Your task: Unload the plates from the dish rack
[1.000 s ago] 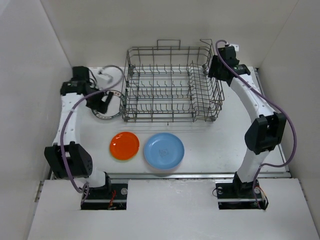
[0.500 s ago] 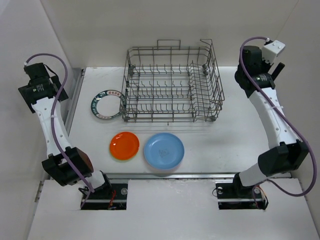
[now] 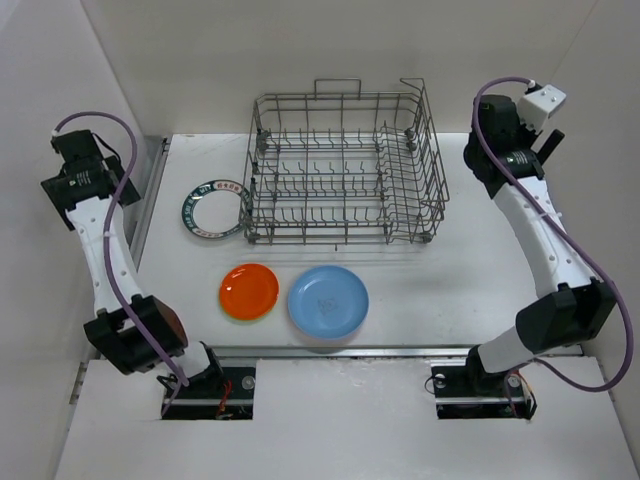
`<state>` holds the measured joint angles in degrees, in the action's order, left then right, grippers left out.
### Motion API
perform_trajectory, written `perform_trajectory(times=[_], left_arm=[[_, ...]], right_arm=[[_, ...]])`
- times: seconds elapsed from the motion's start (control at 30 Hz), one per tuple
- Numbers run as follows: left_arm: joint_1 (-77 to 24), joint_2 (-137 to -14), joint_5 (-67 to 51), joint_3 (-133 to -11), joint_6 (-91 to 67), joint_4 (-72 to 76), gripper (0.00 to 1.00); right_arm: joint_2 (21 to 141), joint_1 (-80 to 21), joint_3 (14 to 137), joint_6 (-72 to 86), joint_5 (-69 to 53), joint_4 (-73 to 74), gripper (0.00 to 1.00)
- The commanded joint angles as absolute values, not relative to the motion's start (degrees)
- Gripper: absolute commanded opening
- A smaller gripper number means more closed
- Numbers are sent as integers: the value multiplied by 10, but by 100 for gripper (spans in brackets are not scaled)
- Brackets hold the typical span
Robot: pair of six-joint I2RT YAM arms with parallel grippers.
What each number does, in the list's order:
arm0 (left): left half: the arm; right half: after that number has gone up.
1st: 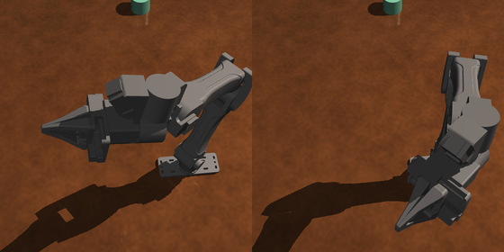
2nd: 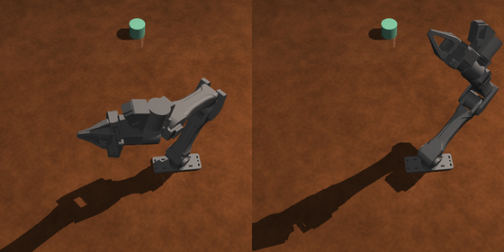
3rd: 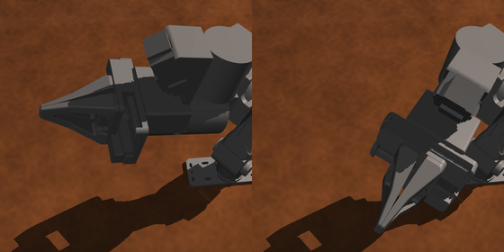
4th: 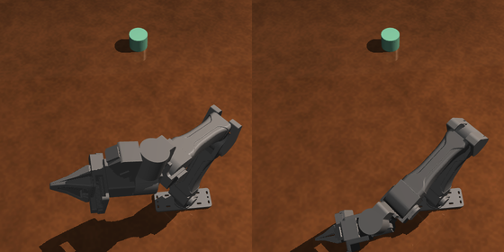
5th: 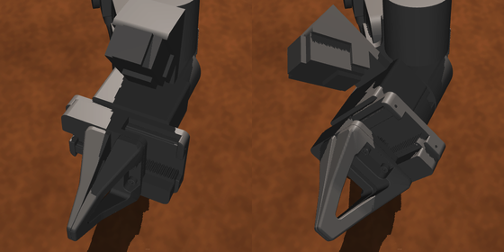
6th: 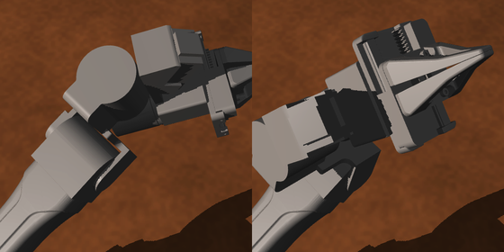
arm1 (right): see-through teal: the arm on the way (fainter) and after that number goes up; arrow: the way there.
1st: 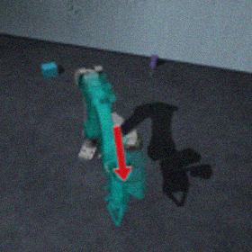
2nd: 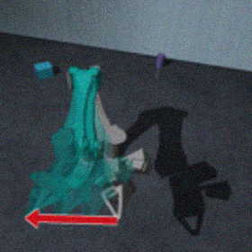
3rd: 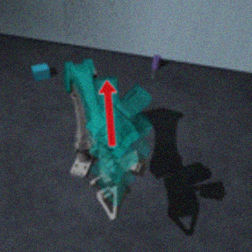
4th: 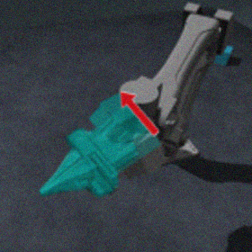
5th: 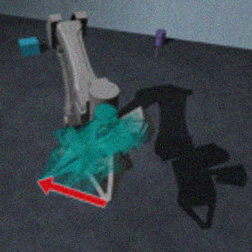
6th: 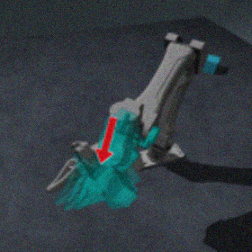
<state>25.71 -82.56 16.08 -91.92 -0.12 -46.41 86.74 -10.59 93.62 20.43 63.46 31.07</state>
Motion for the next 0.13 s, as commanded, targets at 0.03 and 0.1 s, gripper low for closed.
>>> perform_trajectory(times=[0.03, 0.1], left_arm=[[257, -792, 160, -904, -4, -460, 90], [257, -787, 160, -899, -4, -460, 90]], right_arm=[[836, -110, 933, 212, 637, 296, 99], [828, -110, 927, 219, 629, 296, 99]])
